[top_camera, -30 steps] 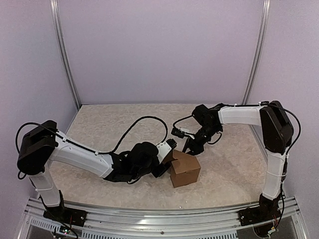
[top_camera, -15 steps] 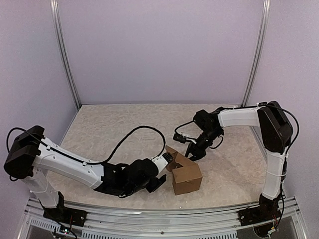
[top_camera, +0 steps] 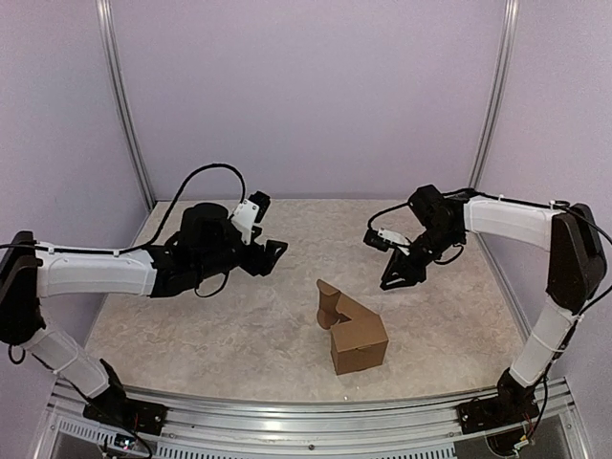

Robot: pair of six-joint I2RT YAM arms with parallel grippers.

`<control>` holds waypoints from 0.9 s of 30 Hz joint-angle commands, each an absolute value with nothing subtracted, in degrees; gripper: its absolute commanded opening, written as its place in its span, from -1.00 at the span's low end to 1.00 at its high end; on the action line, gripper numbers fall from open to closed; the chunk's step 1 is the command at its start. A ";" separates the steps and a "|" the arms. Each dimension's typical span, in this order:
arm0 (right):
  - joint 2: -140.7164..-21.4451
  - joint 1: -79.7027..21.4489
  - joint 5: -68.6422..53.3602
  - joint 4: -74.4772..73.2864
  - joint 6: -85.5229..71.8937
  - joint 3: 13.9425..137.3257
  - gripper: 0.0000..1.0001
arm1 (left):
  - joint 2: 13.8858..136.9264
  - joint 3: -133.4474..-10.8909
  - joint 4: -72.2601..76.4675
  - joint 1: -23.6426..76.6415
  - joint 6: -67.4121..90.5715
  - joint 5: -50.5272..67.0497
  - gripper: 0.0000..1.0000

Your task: Fold the paper box

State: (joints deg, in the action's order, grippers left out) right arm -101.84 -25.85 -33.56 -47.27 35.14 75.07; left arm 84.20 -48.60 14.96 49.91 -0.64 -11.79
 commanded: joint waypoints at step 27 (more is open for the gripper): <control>-83.71 -57.36 -16.06 -39.90 44.76 57.66 -0.84 | 132.85 -99.06 -14.36 41.00 -18.55 44.04 0.19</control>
State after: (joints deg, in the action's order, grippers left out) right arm -81.82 -59.64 -17.32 -43.16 46.63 55.48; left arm 136.84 -103.46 -11.22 38.54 -14.50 40.16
